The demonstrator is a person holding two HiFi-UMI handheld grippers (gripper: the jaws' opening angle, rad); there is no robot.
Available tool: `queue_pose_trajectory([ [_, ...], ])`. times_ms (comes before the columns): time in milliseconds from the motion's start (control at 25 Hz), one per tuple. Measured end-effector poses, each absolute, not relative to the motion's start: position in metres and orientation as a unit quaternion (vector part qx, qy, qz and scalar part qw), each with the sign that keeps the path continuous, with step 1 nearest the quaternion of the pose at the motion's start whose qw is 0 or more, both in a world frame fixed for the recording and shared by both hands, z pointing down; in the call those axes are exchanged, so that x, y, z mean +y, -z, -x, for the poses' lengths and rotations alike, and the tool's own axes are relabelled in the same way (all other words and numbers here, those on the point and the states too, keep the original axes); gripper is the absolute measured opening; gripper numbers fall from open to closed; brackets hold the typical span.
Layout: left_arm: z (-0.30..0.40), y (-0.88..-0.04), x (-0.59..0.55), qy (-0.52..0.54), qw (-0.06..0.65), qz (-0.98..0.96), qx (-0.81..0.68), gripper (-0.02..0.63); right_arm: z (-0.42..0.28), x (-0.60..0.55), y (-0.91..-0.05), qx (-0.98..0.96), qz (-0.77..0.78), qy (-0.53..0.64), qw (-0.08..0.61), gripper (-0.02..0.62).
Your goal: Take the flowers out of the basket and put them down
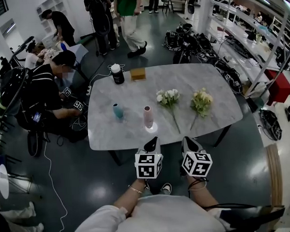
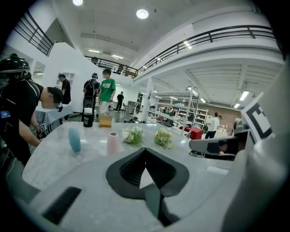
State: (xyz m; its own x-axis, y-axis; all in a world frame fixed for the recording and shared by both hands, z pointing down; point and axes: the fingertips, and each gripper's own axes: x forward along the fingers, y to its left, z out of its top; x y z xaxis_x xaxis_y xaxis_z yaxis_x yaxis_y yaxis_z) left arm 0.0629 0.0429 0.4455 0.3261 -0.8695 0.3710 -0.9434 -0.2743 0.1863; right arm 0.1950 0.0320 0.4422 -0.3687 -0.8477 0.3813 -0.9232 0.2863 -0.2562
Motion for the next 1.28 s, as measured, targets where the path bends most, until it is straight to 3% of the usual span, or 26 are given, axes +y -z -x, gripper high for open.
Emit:
queue_pose_trajectory([
  [1280,-0.023,-0.44,0.022,-0.088,0.185,-0.791,-0.577,0.011,-0.151,0.009,-0.431,-0.811,-0.539,-0.208,0.086,0.006],
])
